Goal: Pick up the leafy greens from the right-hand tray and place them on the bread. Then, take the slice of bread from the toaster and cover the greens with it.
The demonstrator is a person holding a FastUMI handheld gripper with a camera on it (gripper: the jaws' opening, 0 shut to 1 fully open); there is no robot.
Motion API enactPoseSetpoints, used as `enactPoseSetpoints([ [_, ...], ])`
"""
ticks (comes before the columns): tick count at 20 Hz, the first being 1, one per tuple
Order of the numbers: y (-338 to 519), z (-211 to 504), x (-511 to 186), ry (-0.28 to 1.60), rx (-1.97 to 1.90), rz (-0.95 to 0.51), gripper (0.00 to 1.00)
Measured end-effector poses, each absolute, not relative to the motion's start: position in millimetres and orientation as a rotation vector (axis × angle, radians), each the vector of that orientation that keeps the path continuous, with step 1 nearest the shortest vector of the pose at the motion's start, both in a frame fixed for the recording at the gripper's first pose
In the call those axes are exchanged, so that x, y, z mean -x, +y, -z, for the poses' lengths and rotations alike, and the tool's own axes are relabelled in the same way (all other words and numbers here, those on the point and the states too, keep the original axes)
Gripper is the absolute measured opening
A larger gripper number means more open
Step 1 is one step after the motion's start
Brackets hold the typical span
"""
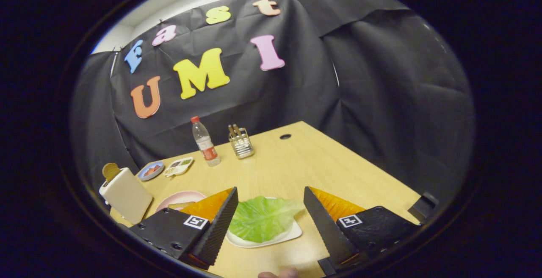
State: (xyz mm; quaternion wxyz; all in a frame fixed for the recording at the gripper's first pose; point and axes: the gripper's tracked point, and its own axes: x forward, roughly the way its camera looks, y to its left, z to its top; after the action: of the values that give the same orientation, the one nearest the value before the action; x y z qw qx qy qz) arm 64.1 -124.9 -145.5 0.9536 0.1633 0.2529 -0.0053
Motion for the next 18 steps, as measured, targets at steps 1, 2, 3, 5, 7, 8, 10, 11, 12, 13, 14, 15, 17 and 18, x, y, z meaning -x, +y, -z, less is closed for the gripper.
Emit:
enactPoseSetpoints([
  [1,-127.4,155.0,-68.0,0.543,-0.367,0.015,0.96],
  [2,-128.7,164.7,-71.8,0.569,-0.398,0.015,0.96],
  [3,-132.4,173.3,-73.5,0.601,-0.421,0.028,0.96],
  [5,-137.1,188.1,-79.5,0.639,-0.458,0.042,0.96],
  [7,-139.4,198.4,-83.8,0.665,-0.496,0.05,0.96],
  [8,-138.6,203.5,-85.1,0.681,-0.53,0.048,0.95],
  [10,-133.8,214.5,-89.0,0.713,-0.592,0.038,0.95],
  [11,-132.9,221.9,-90.3,0.726,-0.605,0.042,0.96],
  [12,-133.1,225.8,-93.5,0.73,-0.626,0.041,0.96],
  [13,-131.0,226.3,-94.9,0.735,-0.655,0.027,0.96],
  [14,-132.4,224.4,-93.9,0.734,-0.682,0.025,0.96],
  [15,-132.9,225.4,-96.2,0.735,-0.701,0.021,0.89],
  [17,-135.7,233.6,-101.9,0.745,-0.708,0.034,0.71],
  [18,-138.7,235.3,-102.2,0.749,-0.709,0.041,0.59],
])
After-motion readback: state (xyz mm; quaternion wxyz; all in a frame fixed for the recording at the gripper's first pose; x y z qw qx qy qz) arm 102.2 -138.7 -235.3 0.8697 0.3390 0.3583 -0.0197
